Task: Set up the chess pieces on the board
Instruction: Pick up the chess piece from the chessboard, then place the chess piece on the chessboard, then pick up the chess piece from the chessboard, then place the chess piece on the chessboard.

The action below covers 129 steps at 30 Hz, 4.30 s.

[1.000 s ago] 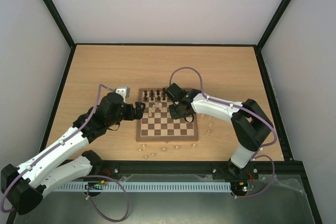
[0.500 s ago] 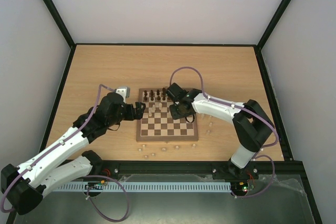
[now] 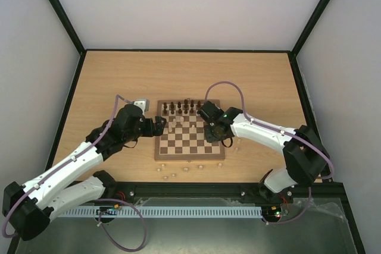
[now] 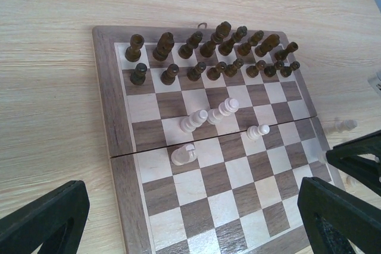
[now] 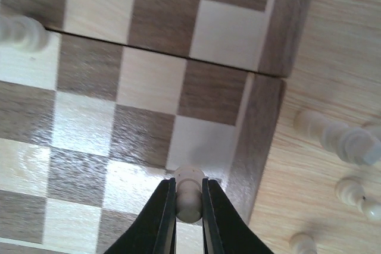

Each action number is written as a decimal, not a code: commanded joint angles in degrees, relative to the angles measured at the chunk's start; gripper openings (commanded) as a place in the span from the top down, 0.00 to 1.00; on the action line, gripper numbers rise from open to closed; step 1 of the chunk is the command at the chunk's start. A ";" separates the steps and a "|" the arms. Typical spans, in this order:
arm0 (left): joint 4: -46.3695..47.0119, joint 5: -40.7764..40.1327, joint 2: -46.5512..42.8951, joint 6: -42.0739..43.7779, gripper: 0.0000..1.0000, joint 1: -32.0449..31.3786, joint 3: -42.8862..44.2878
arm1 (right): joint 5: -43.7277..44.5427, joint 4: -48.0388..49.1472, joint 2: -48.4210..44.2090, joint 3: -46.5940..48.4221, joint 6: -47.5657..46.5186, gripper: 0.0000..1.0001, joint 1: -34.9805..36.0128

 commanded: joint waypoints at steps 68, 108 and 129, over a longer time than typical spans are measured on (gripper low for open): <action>0.24 -2.07 -2.07 -0.21 0.01 -0.15 0.12 | -4.34 -2.15 18.52 22.00 -5.99 0.42 1.55; 1.32 -2.39 0.36 0.06 0.01 -0.06 0.40 | -3.61 -5.14 7.20 10.48 -3.27 0.91 2.88; 1.76 -1.98 2.15 -0.56 0.01 -0.07 0.99 | -2.78 -2.73 5.26 2.78 -1.80 0.87 4.31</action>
